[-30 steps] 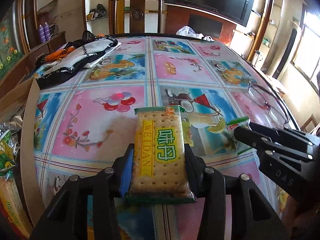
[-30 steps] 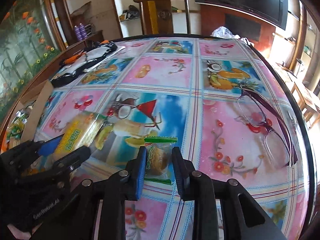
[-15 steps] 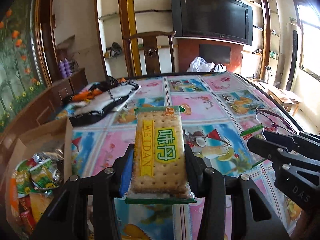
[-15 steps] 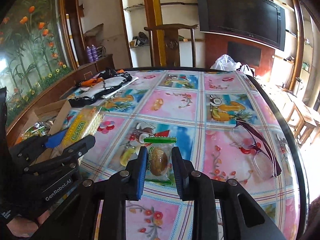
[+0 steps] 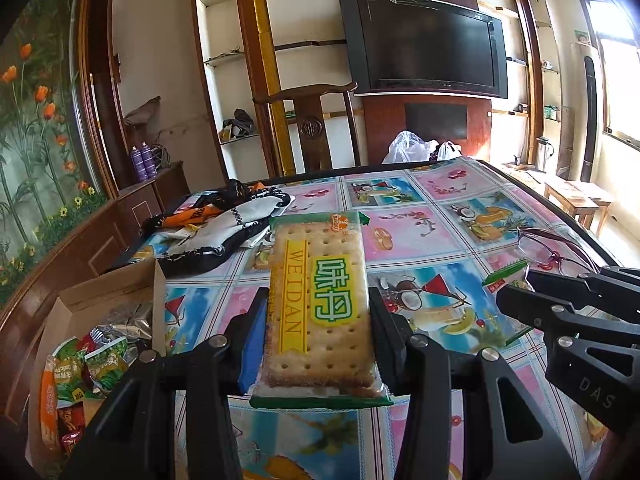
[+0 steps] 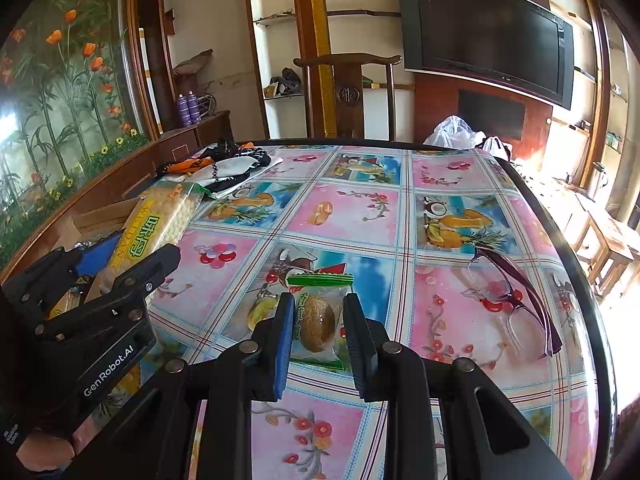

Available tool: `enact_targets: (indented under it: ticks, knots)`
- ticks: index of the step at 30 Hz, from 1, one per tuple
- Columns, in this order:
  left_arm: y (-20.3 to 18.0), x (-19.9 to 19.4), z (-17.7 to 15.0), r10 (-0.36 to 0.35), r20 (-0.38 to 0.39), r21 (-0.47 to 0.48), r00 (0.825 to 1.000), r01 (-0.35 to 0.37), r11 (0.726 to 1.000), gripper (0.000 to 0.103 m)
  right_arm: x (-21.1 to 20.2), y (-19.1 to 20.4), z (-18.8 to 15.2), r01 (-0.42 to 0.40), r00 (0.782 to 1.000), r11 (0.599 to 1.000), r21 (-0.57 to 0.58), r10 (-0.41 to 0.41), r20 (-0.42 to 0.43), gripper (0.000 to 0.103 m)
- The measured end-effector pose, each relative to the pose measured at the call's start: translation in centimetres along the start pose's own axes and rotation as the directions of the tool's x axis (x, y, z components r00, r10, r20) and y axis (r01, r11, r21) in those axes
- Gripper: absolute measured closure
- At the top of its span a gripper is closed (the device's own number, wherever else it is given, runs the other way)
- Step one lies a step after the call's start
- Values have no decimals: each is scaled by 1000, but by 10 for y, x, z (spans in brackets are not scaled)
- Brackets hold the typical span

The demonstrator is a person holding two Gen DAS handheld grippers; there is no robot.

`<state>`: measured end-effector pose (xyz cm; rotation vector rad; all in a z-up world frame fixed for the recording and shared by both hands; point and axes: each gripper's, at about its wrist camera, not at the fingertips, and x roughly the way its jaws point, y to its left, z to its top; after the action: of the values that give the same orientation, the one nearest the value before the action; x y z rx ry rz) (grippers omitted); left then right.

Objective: Organize snacks
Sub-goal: 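Lift the WEIDAN pack with the left gripper while the right grasps the clear packet, then carry the WEIDAN pack and clear packet over the cardboard box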

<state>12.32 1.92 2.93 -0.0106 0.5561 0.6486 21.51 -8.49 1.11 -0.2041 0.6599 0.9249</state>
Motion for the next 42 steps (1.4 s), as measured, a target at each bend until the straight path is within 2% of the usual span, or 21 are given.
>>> enact_targets:
  ticks: [20, 23, 26, 34, 38, 42]
  knots:
    - [5, -11, 4, 7, 33, -14, 999, -7, 1000, 58, -2, 1, 0, -2, 1000, 1000, -4, 2, 9, 77]
    - [19, -18, 11, 12, 48, -54, 999, -10, 999, 58, -6, -1, 2, -6, 1000, 1000, 5, 6, 22, 77]
    - [37, -24, 16, 49, 70, -90, 996, -42, 995, 58, -11, -1, 3, -17, 999, 1000, 16, 17, 45, 77]
    - [86, -30, 21, 88, 60, -191, 994, -75, 979, 57, -13, 5, 5, -43, 997, 998, 38, 41, 62, 77]
    - [115, -36, 19, 107, 50, -244, 993, -92, 965, 57, -15, 20, 6, -101, 993, 993, 68, 96, 71, 77]
    - [140, -38, 14, 120, 34, -287, 992, -105, 952, 57, -15, 59, 6, -180, 981, 982, 55, 175, 80, 77]
